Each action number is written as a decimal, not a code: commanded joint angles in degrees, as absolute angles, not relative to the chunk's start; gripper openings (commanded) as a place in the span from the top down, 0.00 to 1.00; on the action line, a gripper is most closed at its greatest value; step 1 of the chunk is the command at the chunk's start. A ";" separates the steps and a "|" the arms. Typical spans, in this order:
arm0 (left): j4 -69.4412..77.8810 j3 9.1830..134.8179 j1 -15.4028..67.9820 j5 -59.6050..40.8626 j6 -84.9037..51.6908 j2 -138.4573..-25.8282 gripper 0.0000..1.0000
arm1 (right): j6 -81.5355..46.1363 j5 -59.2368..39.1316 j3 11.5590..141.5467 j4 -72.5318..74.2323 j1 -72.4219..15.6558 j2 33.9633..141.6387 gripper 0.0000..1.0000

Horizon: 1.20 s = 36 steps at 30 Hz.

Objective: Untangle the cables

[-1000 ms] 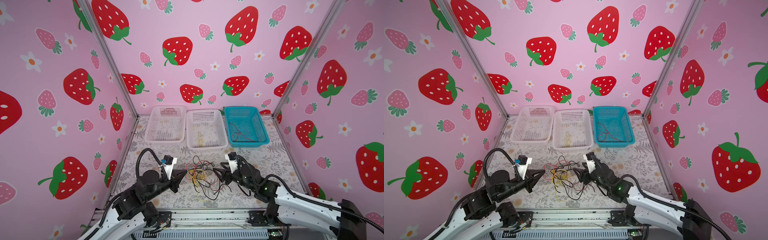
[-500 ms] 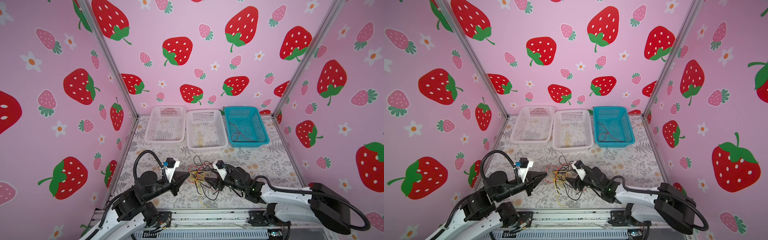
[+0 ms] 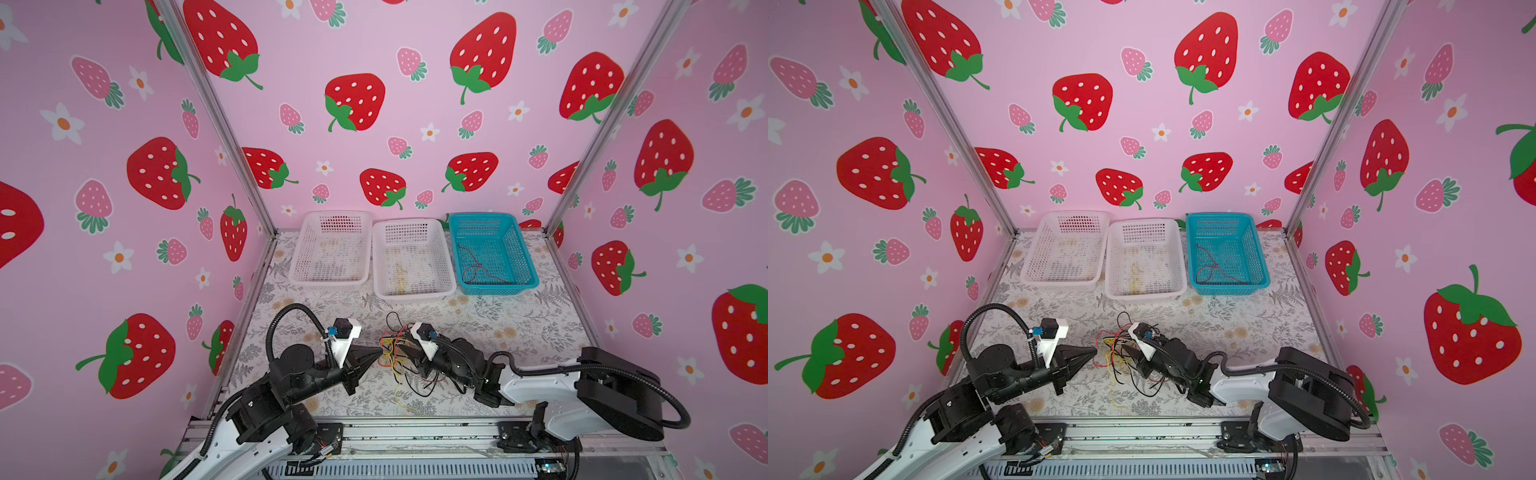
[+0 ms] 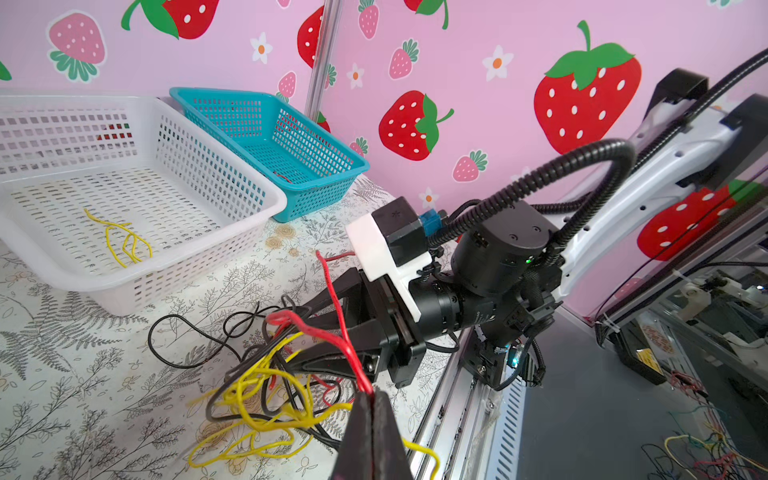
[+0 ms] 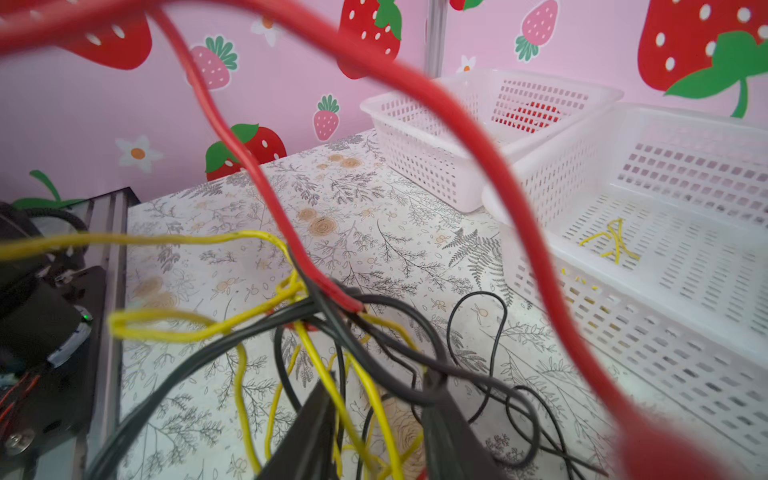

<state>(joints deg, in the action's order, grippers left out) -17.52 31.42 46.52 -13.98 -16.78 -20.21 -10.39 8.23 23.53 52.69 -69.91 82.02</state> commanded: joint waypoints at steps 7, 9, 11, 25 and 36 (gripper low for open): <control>-13.31 31.69 46.42 -9.23 -19.09 -13.42 1.00 | -9.92 12.14 20.17 61.42 -70.27 81.97 0.98; -13.06 31.79 46.46 -5.92 -20.64 -11.95 1.00 | -10.62 12.29 18.90 61.79 -70.28 81.13 1.00; -13.95 32.70 46.46 -1.30 -22.05 -10.70 1.00 | -11.95 13.64 17.35 61.62 -70.31 79.73 1.00; -14.51 38.59 46.50 22.59 -22.09 -4.49 1.00 | -35.73 23.75 8.79 36.92 -64.82 63.52 1.00; -16.94 40.41 46.51 29.57 -20.38 -4.11 1.00 | -39.32 19.21 10.20 15.78 -58.41 48.82 1.00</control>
